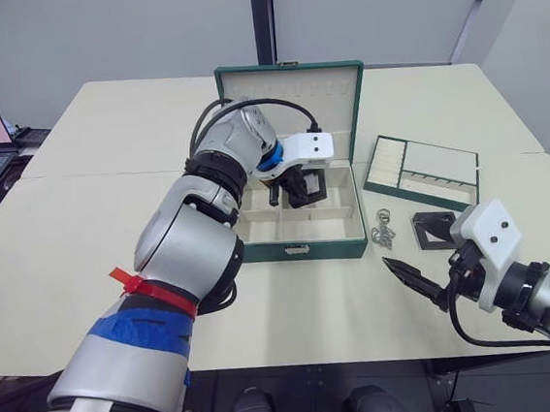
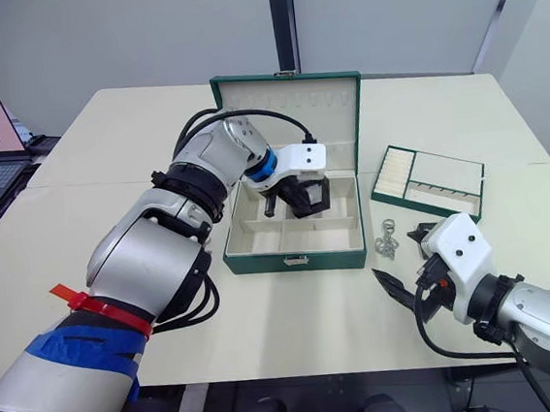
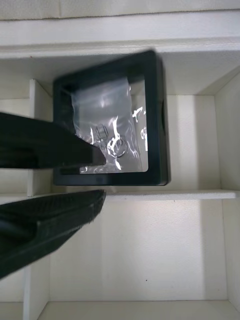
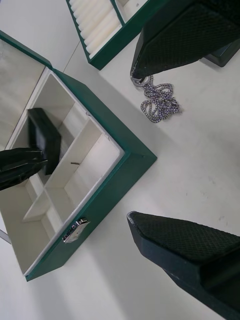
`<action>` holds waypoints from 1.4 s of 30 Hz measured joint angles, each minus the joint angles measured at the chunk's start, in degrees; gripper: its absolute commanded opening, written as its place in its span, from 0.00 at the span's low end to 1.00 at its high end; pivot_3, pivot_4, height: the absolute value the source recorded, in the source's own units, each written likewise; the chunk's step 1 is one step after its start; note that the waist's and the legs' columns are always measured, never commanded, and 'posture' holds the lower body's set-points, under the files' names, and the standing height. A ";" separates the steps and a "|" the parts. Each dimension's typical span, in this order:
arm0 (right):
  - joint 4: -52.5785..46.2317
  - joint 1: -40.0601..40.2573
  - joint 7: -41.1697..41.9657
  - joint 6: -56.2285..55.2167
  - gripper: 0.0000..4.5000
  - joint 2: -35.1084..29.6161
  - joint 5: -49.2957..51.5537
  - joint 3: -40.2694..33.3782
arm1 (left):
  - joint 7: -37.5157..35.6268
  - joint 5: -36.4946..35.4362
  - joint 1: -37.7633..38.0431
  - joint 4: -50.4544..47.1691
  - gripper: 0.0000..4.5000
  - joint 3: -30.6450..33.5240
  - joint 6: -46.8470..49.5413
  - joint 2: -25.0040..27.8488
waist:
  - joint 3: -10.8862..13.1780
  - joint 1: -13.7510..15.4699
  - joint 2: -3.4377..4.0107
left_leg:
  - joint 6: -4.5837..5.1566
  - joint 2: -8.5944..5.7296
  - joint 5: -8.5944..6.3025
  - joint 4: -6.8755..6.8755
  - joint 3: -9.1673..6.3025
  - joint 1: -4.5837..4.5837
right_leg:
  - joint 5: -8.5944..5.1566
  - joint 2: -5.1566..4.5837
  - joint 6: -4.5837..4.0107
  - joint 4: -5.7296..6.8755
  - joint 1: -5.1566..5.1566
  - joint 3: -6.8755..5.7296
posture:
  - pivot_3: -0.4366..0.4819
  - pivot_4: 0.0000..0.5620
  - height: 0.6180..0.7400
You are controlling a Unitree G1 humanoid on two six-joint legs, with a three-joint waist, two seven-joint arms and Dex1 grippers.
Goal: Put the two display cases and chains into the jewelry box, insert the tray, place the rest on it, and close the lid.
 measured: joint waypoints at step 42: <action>7.47 4.22 13.46 -4.54 1.00 -0.51 -3.36 3.54 | 6.01 -44.72 88.13 -86.77 0.99 57.59 29.26 38.68 | -0.66 -0.14 0.56 | 0.13 0.19 -0.09 -0.11 0.04 0.76 | -0.01 -0.04 0.00 -0.10 0.67 -0.07 | 0.48 0.27 1.00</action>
